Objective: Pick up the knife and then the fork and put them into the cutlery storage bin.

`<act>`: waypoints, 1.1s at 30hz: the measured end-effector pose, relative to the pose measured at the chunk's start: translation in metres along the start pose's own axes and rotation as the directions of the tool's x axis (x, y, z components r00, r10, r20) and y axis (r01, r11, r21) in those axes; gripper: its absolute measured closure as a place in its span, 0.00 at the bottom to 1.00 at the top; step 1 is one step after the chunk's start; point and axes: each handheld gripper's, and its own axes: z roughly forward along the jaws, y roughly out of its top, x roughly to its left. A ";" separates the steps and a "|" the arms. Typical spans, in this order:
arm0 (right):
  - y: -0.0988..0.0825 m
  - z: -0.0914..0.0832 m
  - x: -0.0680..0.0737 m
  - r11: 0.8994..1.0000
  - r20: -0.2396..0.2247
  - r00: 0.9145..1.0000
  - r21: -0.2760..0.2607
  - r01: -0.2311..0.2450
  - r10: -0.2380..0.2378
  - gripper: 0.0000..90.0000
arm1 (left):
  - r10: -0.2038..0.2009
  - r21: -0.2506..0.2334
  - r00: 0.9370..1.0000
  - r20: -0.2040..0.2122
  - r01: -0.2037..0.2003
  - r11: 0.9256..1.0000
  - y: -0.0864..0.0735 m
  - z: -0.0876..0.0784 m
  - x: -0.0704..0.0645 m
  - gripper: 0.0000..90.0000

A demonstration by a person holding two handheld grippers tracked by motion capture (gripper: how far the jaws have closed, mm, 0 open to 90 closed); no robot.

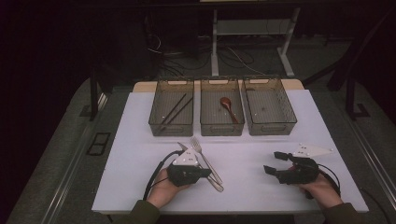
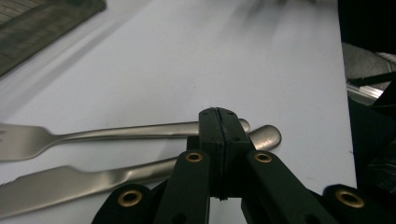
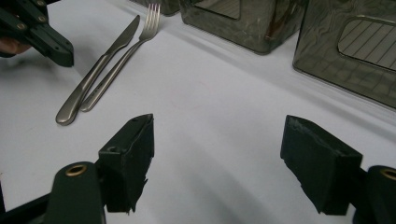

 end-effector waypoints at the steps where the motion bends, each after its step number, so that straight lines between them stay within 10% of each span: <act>1: 0.000 0.000 0.000 1.000 -0.001 1.000 0.000 0.000 0.000 0.28 | 0.009 0.008 1.000 0.002 -0.009 1.000 0.001 0.003 0.000 0.99; 33: 0.000 -0.001 0.000 1.000 -0.005 1.000 0.000 -0.004 0.004 0.28 | 0.072 0.085 0.997 0.000 -0.072 0.994 0.022 0.050 0.008 0.99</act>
